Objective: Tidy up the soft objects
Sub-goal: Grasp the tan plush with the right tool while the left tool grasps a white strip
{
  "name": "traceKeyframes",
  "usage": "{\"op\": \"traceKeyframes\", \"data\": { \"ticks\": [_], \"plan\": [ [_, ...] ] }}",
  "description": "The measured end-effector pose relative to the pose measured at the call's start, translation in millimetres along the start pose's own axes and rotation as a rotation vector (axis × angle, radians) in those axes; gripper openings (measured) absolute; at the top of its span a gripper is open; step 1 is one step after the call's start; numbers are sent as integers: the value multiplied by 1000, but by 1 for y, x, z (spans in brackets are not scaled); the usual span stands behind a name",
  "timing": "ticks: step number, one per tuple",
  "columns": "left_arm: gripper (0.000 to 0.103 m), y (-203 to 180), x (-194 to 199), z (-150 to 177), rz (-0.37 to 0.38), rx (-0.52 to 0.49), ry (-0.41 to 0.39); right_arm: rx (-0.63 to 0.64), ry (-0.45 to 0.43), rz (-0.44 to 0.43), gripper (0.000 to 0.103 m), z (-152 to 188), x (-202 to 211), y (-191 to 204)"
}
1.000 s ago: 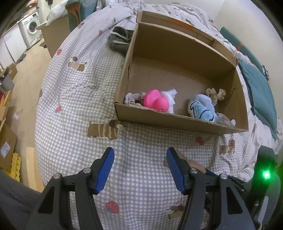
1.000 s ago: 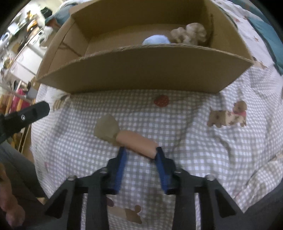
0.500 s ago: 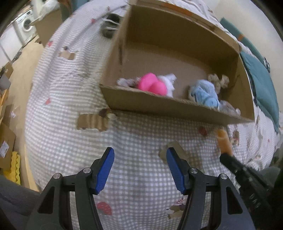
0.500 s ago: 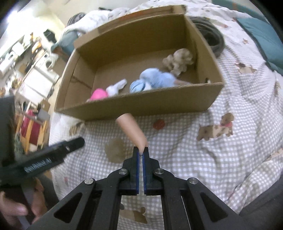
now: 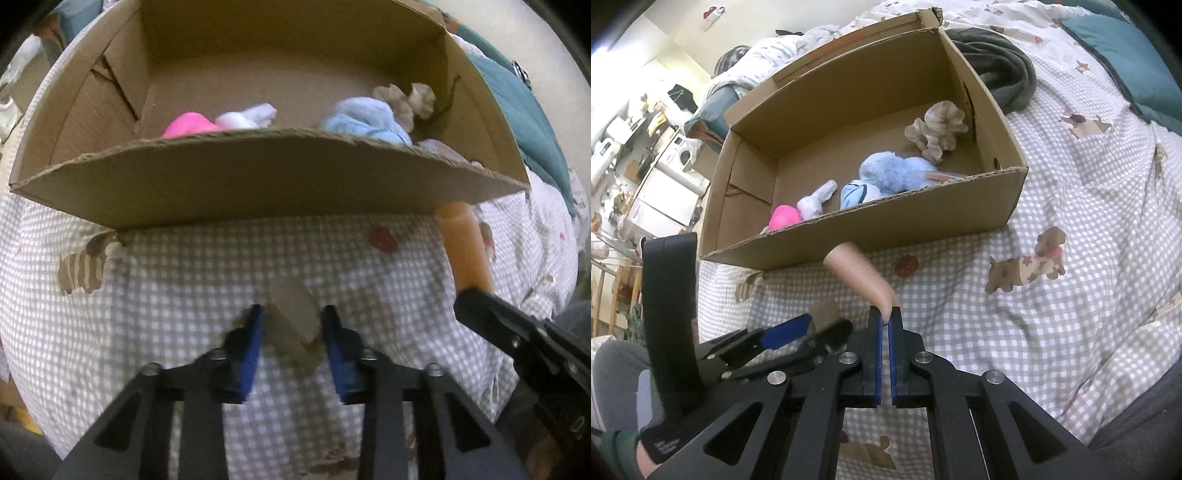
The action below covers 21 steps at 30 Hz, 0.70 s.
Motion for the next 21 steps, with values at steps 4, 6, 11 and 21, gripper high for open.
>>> {"op": "traceKeyframes", "data": {
  "ticks": [4,6,11,21],
  "plan": [
    [6,3,8,-2,86,30,-9,3,0,-3,5,0,0,0],
    [6,6,16,-2,72,21,-31,1,-3,-3,5,0,-2,0],
    [6,21,35,3,46,57,-71,3,-6,-7,5,0,0,0],
    [6,52,56,8,-119,118,-129,84,-4,-10,5,7,-1,18]
  ]
}}
Point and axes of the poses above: each gripper's, at about its wrist camera, not at the fingertips, and x roughly against the way its jaws point, y to its left, z to its underside, the point moved 6 cm from there along -x, roughly the way its jaws point, and after that the axes turned 4 degrees about -x, right-handed, at the moved point
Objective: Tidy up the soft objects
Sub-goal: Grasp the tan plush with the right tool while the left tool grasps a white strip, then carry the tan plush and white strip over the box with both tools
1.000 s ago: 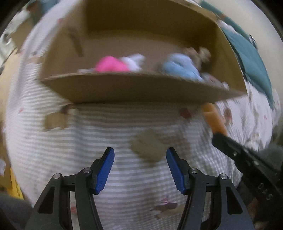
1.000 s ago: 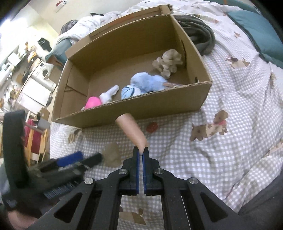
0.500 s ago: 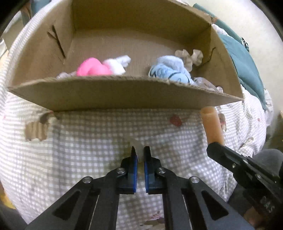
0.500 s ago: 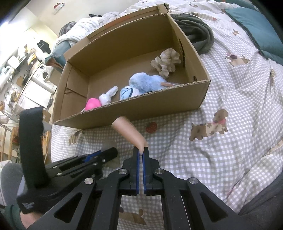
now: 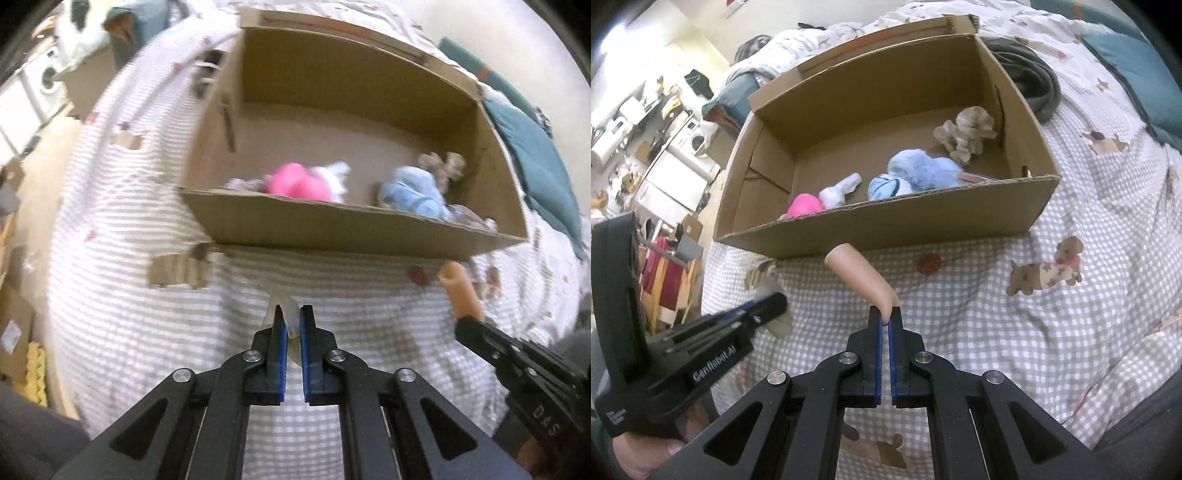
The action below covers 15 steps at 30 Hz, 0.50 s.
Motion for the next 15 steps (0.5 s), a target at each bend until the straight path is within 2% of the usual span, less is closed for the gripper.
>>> {"op": "traceKeyframes", "data": {
  "ticks": [8,15],
  "plan": [
    [6,18,18,-3,-48,31,-50,21,-13,-9,5,0,3,5],
    [6,19,45,-15,-81,42,-175,24,-72,-105,5,-6,16,14]
  ]
}}
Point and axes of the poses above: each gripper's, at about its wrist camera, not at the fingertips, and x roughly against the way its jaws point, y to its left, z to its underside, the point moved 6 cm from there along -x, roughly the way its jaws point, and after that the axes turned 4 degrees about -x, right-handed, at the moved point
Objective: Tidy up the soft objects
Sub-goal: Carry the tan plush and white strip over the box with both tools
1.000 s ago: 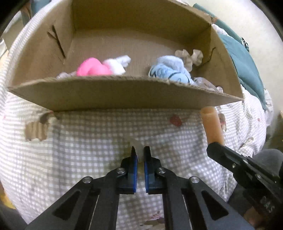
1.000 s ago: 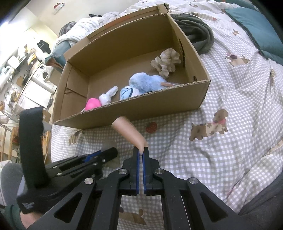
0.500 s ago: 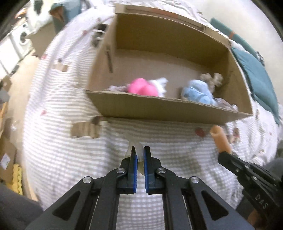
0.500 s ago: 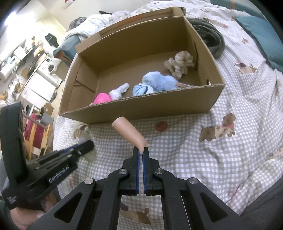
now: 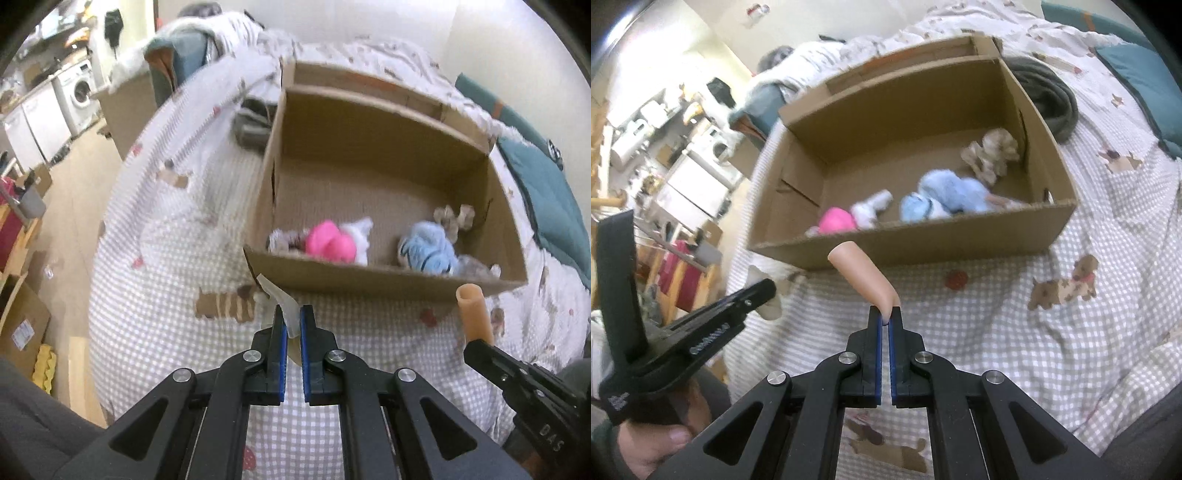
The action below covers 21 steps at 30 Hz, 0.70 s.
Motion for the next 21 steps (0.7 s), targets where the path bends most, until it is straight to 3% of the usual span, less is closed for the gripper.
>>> {"op": "traceKeyframes", "data": {
  "ticks": [5,10,16,21],
  "plan": [
    [6,-4,31,-22,13,-6,-114,7,-84,-58,5,-13,20,8],
    [6,-10,48,-58,43,-36,-161,4,-116,-53,5,-33,35,11],
    [6,-17,40,-104,84,-69,-156,23,-168,-42,5,-73,46,10],
    [6,-17,20,-132,67,-64,-164,59,-194,8,5,-109,37,0]
  ]
}}
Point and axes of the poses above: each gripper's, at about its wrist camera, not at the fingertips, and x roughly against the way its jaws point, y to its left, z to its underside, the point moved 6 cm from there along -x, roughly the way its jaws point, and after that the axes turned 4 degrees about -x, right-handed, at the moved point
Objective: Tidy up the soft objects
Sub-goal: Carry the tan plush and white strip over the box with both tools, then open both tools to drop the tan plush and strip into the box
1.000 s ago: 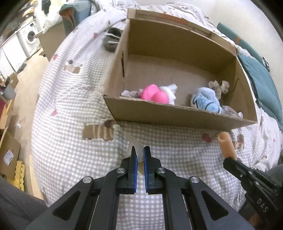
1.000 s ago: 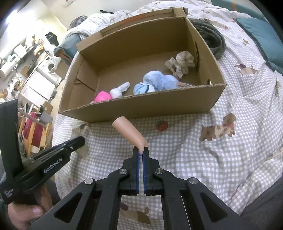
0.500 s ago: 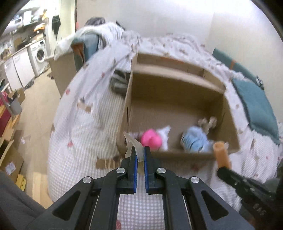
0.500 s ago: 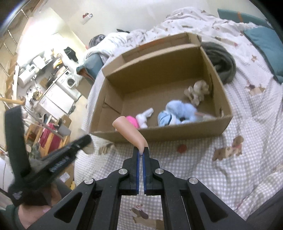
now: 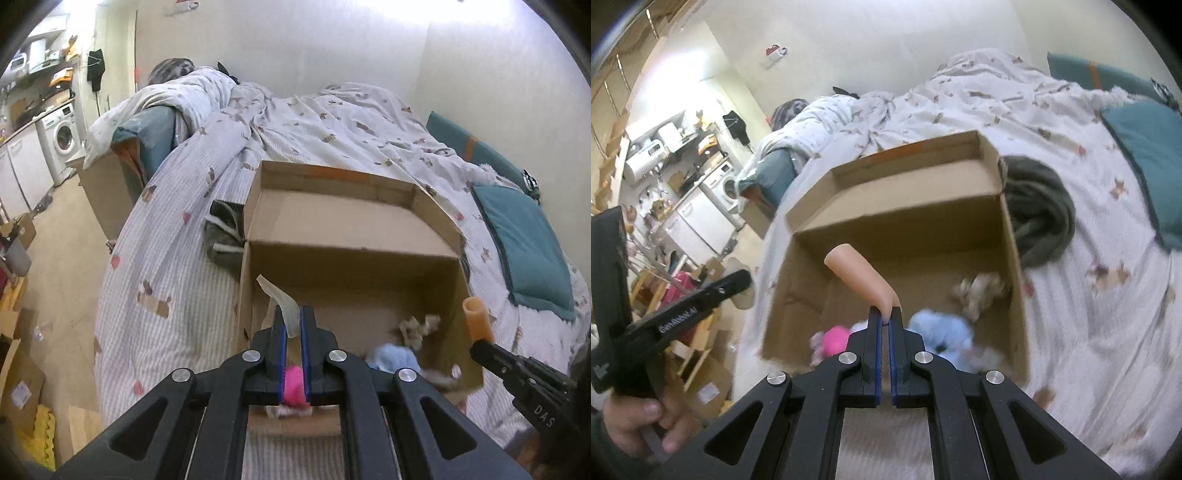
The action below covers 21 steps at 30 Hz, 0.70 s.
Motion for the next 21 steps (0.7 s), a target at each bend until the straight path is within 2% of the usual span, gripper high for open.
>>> {"op": "traceKeyframes", "data": {
  "ticks": [4,8,11,14,17,19,21],
  "plan": [
    [7,-1,-28,-1,17,-4,18,-8,3,34,5,-6,-18,-18],
    [7,0,-53,15,23,-4,52,-66,42,56,5,3,-36,-38],
    [7,-2,-73,30,17,10,129,-54,47,57,5,3,-39,-39],
    [7,-4,-77,35,28,15,154,-45,58,57,5,7,-42,-36],
    [15,-7,-75,35,13,0,145,-46,68,51,5,9,-43,-33],
    [17,-9,-75,37,14,-6,150,-40,68,52,5,10,-44,-31],
    [28,-9,-75,38,4,-11,160,-37,69,52,5,11,-44,-30]
  ]
}}
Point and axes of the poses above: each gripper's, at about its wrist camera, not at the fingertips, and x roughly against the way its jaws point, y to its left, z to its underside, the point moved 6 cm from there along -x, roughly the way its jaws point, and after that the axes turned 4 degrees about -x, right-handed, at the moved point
